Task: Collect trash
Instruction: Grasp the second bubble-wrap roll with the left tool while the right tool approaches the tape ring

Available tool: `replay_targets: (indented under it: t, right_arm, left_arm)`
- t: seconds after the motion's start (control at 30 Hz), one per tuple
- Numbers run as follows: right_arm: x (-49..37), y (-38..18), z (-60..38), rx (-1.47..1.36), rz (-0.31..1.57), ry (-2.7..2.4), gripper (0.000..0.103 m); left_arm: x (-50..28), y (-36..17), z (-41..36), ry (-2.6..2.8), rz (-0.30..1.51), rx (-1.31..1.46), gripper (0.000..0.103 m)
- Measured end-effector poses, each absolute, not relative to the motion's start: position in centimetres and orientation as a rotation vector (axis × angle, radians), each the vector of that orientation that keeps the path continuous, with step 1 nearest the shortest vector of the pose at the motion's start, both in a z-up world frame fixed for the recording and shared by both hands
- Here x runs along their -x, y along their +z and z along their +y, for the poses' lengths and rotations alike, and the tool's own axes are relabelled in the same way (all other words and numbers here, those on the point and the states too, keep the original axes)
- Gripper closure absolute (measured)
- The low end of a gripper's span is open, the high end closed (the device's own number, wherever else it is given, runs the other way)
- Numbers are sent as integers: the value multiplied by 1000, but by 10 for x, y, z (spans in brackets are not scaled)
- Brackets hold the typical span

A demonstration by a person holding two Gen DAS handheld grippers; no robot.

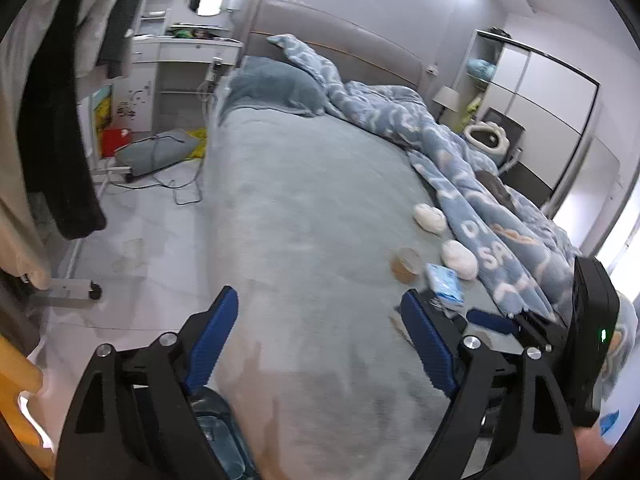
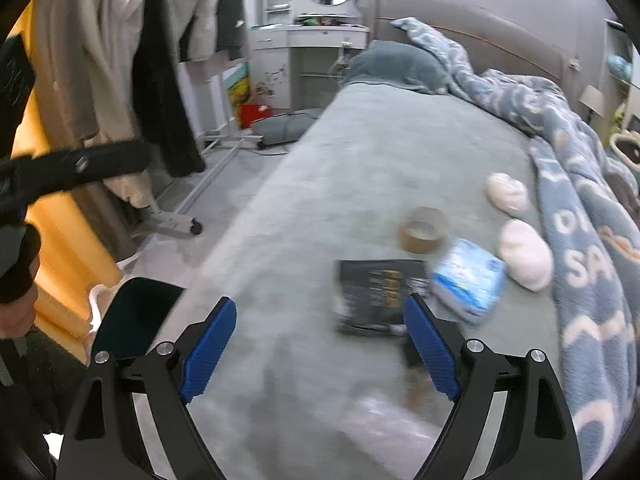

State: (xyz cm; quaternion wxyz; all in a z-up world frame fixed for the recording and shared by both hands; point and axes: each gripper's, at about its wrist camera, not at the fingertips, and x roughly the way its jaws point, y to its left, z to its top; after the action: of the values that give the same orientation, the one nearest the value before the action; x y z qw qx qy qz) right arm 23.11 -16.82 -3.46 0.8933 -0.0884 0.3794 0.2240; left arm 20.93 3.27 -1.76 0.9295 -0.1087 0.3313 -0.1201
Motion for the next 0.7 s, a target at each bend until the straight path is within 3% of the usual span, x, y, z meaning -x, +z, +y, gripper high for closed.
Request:
replay_targets:
  t: [0.7]
  right_arm:
    - [-241, -36, -296, 1, 781, 279, 13]
  left_arm:
    - [-202, -60, -98, -504, 820, 94, 10]
